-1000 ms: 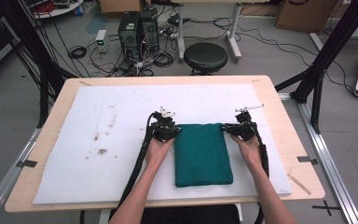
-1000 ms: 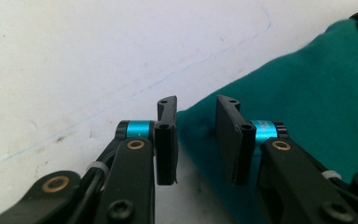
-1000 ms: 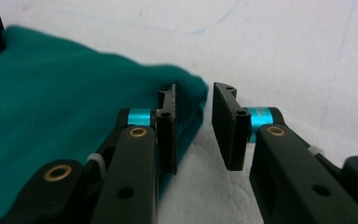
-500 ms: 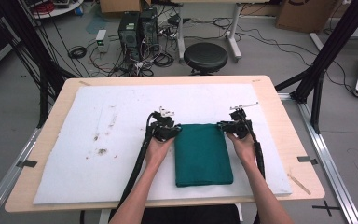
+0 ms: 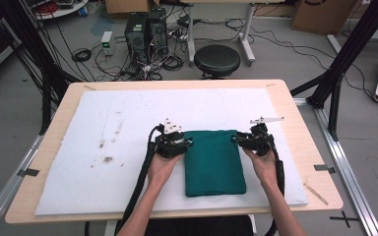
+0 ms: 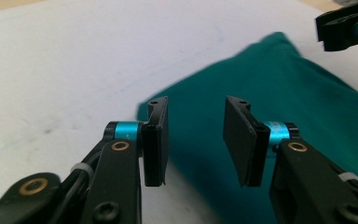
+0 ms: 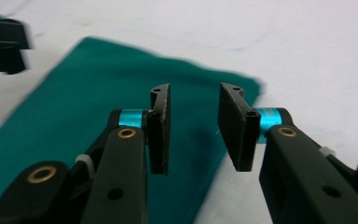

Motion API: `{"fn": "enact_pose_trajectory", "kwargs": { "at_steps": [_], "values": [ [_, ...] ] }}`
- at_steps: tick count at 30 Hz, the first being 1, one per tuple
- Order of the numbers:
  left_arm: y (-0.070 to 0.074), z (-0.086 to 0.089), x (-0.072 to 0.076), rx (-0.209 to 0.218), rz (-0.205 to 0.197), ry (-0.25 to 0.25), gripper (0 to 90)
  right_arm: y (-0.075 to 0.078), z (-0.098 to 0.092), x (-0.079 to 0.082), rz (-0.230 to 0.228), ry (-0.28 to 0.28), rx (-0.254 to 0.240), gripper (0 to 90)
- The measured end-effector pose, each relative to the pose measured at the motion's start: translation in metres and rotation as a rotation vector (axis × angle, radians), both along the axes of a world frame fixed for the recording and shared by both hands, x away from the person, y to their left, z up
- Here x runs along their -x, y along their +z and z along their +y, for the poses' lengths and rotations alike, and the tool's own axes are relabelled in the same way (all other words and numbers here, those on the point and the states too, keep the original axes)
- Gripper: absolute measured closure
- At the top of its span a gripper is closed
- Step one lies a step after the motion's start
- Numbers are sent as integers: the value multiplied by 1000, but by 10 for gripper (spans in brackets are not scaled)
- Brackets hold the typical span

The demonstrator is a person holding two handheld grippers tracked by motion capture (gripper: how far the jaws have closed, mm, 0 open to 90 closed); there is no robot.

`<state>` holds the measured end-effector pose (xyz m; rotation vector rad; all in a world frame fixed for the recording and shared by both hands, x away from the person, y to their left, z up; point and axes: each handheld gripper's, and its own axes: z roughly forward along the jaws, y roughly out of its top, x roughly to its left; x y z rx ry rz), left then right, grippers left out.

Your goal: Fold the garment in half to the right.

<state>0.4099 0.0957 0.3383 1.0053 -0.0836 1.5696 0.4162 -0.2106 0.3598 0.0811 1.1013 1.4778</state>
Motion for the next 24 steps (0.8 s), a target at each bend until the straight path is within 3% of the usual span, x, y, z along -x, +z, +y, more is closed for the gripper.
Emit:
{"fn": "enact_pose_trajectory", "kwargs": {
  "at_steps": [2, 4, 6, 9, 12, 14, 19, 21, 24],
  "values": [
    [-12, -1, -3, -57, 16, -21, 608, -15, 4, 0, -1, 18, 45, 678],
    [-19, -3, -9, -97, 31, 10, 618, -26, 9, -5, 2, 17, 85, 686],
    [-24, -5, -16, -92, 35, 43, 628, -37, 12, -14, 17, -19, 101, 694],
    [-25, -3, -24, -70, 71, 76, 635, -45, 8, -27, 27, -48, 75, 696],
    [-34, 1, -18, -93, 46, 28, 630, -55, -1, -27, 16, 1, 37, 645],
    [-47, 2, -14, -134, 25, 14, 629, -63, -6, -24, 13, 32, 35, 635],
    [-78, -2, -14, -246, 7, 18, 630, -90, -6, -20, -6, 47, 89, 648],
    [-87, -7, -18, -275, 7, 54, 631, -99, -4, -23, -1, 24, 112, 653],
    [-95, -11, -29, -259, 19, 157, 654, -106, -2, -33, 9, -49, 126, 703]
  ]
}}
